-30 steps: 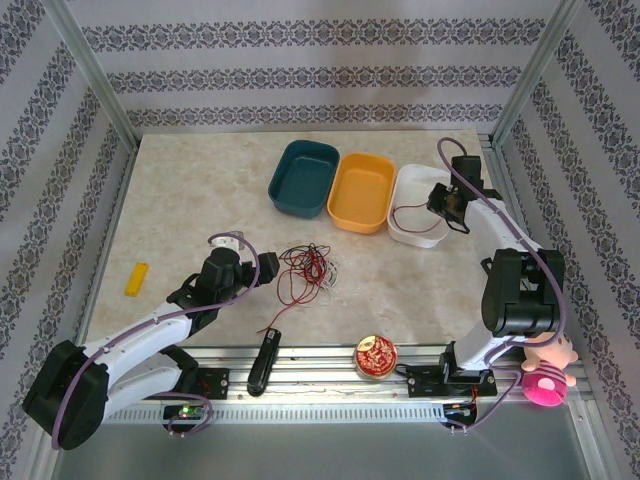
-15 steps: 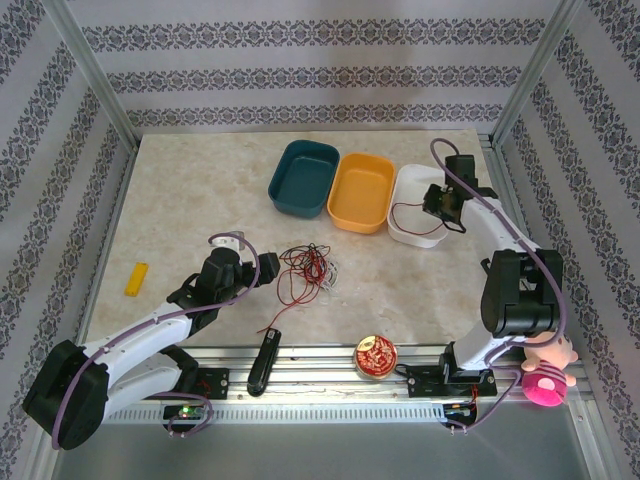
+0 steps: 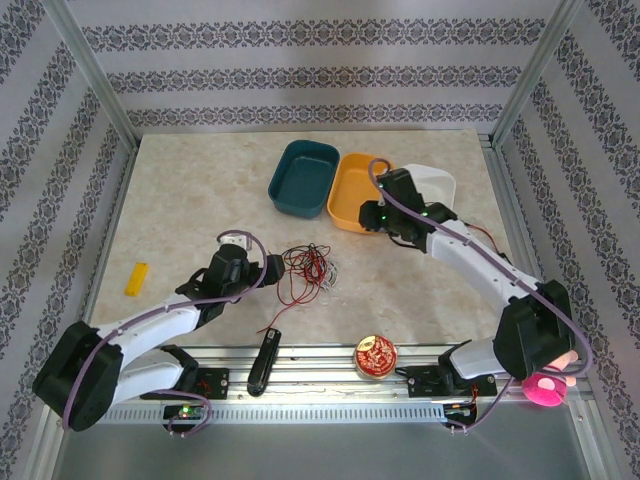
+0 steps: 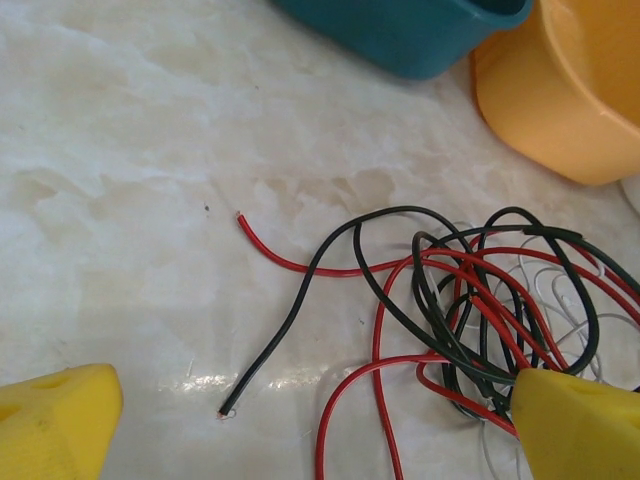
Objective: Untangle the cables
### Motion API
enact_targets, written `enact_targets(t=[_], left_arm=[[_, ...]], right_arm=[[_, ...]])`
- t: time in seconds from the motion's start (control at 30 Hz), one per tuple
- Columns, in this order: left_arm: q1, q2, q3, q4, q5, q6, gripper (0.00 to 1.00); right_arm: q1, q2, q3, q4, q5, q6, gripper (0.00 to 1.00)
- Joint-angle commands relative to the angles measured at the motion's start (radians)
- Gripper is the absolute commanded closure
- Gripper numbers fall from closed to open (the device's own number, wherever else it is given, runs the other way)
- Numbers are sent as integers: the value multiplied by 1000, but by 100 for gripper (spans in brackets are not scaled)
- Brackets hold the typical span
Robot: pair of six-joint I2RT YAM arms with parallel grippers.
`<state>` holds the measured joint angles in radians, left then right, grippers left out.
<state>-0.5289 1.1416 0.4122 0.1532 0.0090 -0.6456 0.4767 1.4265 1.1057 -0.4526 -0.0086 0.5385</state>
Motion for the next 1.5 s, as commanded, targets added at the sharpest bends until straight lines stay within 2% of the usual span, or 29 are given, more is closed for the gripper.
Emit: enact_targets(t=[0.0,0.17,0.33,0.47,1.47], left_arm=[[-10,42,46,56,35,-23,0],[-10,97,53,94,58,-48,0],[-10,123,39,129,62,-65,0],[-9,136,43,145,69,-66,0],[-10,184,74,145,76,-45,0]], right_arm=[[49,68,12,-43,-3,75,72],[103,192,59,-28,-75,106,72],[112,310,95,23,-171,150,72],[112,362,121,28,-194,160,73],[102,437,127,67,-279,199,73]])
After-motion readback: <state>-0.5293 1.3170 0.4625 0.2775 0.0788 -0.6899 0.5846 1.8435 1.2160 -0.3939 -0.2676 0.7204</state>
